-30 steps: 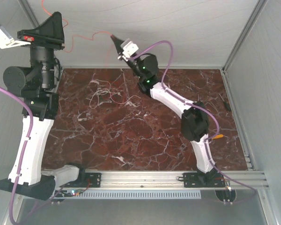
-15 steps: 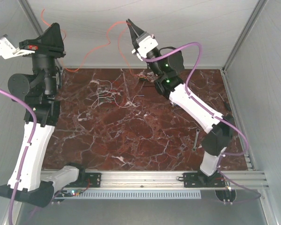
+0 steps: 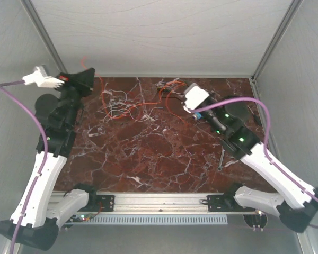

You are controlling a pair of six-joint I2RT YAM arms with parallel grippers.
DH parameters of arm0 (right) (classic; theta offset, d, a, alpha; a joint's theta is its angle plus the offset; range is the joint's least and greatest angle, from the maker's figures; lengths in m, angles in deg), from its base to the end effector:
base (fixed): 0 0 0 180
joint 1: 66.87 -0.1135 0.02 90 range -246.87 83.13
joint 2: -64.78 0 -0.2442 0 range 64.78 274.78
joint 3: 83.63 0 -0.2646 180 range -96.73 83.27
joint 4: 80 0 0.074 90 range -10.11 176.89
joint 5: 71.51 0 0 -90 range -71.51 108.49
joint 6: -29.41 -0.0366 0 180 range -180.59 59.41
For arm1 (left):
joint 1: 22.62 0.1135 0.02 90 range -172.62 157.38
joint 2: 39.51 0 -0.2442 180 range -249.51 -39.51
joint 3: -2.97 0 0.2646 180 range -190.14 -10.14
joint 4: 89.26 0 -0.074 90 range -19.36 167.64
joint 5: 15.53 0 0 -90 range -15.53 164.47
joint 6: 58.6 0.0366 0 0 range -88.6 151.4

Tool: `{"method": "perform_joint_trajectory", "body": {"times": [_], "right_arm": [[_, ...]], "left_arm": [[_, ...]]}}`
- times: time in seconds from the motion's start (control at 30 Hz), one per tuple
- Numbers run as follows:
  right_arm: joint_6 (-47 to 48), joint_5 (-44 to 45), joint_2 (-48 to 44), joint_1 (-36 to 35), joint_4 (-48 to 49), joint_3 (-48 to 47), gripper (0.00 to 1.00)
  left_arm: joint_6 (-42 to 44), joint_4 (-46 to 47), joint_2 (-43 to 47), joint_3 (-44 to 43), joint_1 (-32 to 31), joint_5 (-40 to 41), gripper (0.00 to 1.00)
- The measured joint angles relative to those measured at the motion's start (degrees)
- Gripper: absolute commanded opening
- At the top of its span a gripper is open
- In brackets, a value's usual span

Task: Zip-tie the wires
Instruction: Straighten the cable at the center of the board.

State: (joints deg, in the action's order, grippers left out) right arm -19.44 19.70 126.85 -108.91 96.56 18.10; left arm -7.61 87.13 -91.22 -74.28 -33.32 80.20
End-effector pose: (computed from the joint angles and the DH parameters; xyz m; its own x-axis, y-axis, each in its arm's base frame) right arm 0.1992 0.1786 0.4275 0.5540 -0.3863 -0.7375 -0.3847 0.6668 -0.6383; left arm 0.2069 -0.0354 0.4605 0.2262 -0.6801 -0.6973 0.3038 0.7294 -0.6129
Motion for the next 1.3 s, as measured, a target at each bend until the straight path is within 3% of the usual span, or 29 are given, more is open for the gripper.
{"method": "perform_joint_trajectory", "body": {"times": [0.23, 0.4, 0.6, 0.77, 0.93, 1.1, 1.3], "right_arm": [[-9.70, 17.84, -11.02, -1.68, -19.28, 1.99, 0.00], [-22.69, 27.85, -9.70, -5.95, -35.58, 2.05, 0.00], [-40.72, 31.65, -8.11, -6.95, -53.64, 1.55, 0.00], [-51.89, 29.86, -8.17, -6.97, -62.69, -2.47, 0.00], [-59.25, 21.70, -7.63, -6.97, -70.36, -4.28, 0.00], [-62.60, 13.40, -3.43, -6.97, -76.91, -5.90, 0.00], [-63.41, 8.20, 1.64, -6.97, -77.88, -2.78, 0.00]], "left_arm": [[-7.50, -10.34, 1.86, 7.39, -3.45, -4.46, 0.00], [-9.73, -15.47, 6.56, 13.33, -5.75, -5.64, 0.00], [-9.40, -26.71, 9.64, 16.61, -6.60, -6.05, 0.00], [-7.19, -36.37, 12.59, 15.98, -6.62, -6.14, 0.00], [-5.75, -46.16, 13.68, 13.00, -6.62, -6.12, 0.00], [-6.99, -53.05, 15.15, 12.98, -6.62, -5.66, 0.00], [-11.93, -59.63, 15.37, 14.23, -6.62, 0.61, 0.00]]}}
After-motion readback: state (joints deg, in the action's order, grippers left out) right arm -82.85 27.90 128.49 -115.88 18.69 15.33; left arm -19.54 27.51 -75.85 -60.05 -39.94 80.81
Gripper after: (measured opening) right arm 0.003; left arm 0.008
